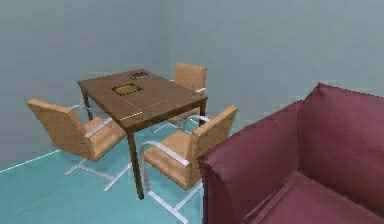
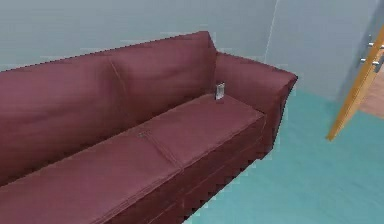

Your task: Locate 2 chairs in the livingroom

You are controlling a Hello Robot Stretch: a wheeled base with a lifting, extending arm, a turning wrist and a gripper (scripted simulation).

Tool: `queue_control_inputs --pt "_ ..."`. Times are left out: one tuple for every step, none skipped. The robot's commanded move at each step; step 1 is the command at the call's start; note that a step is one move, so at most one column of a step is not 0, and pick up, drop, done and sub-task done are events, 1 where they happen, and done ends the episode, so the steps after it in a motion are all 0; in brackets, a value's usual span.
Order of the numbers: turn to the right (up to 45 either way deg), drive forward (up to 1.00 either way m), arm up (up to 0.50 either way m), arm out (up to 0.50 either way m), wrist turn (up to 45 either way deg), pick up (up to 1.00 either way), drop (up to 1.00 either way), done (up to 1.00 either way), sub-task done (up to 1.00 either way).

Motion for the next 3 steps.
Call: queue_control_inputs --pt "-39.0 0.00 0.00 0.00 0.0 0.00 0.00 0.00 0.00" --pt "0.0 0.75 0.00 0.00 0.0 0.00 0.00 0.00 0.00" --pt "15.0 0.00 0.00 0.00 0.0 0.00 0.00 0.00 0.00"
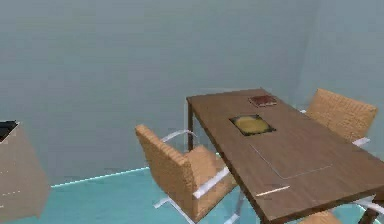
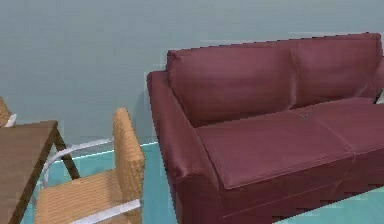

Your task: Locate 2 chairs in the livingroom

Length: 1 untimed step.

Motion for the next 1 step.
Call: queue_control_inputs --pt "0.0 0.00 0.00 0.00 0.0 0.00 0.00 1.00 0.00"
